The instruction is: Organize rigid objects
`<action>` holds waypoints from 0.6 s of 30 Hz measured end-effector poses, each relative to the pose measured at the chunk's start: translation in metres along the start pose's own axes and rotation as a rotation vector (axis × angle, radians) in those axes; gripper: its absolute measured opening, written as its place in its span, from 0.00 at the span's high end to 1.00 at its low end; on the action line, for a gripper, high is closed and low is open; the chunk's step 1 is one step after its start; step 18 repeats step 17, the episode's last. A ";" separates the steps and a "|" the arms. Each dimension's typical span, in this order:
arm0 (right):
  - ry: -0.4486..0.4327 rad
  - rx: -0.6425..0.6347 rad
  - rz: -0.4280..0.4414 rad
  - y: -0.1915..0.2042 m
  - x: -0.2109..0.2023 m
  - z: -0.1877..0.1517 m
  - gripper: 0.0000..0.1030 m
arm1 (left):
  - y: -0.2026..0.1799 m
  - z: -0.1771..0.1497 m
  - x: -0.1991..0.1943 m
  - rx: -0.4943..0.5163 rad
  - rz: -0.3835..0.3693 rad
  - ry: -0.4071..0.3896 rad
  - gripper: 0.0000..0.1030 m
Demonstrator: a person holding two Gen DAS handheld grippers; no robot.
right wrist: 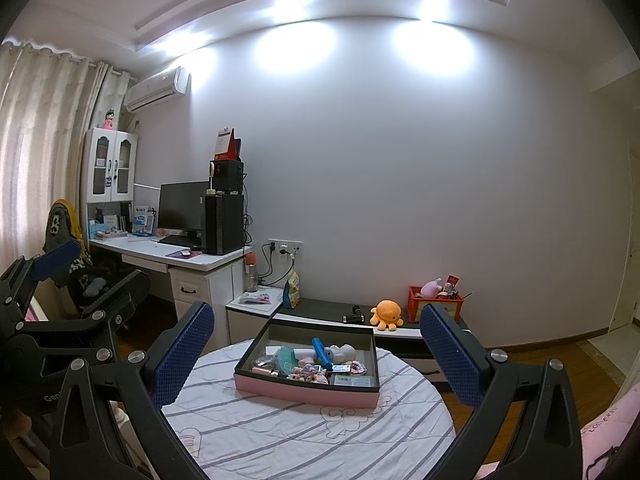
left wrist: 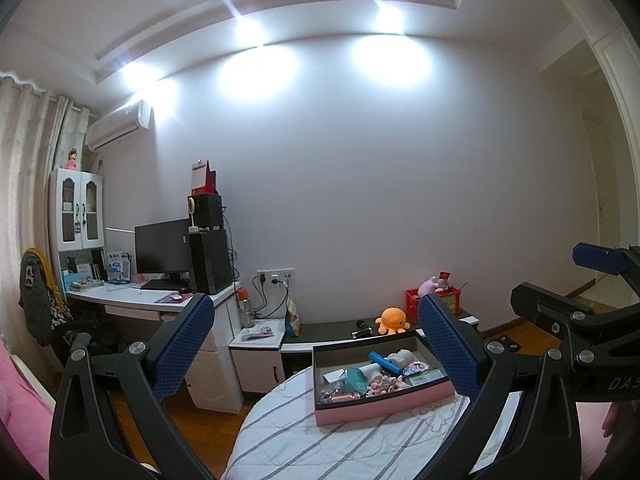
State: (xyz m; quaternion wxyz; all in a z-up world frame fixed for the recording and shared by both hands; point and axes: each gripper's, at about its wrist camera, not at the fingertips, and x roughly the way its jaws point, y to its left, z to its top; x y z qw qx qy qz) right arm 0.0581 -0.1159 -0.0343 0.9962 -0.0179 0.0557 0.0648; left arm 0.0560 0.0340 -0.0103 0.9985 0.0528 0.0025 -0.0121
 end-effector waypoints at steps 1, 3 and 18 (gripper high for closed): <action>0.002 -0.003 -0.001 0.000 0.000 0.000 0.00 | 0.000 0.000 0.000 0.002 -0.001 0.003 0.00; 0.003 -0.003 -0.002 0.000 0.001 0.000 0.00 | 0.000 0.000 0.000 0.003 0.001 0.003 0.00; 0.009 0.000 -0.001 -0.002 0.004 -0.001 0.00 | 0.001 0.002 0.000 0.007 0.001 0.006 0.00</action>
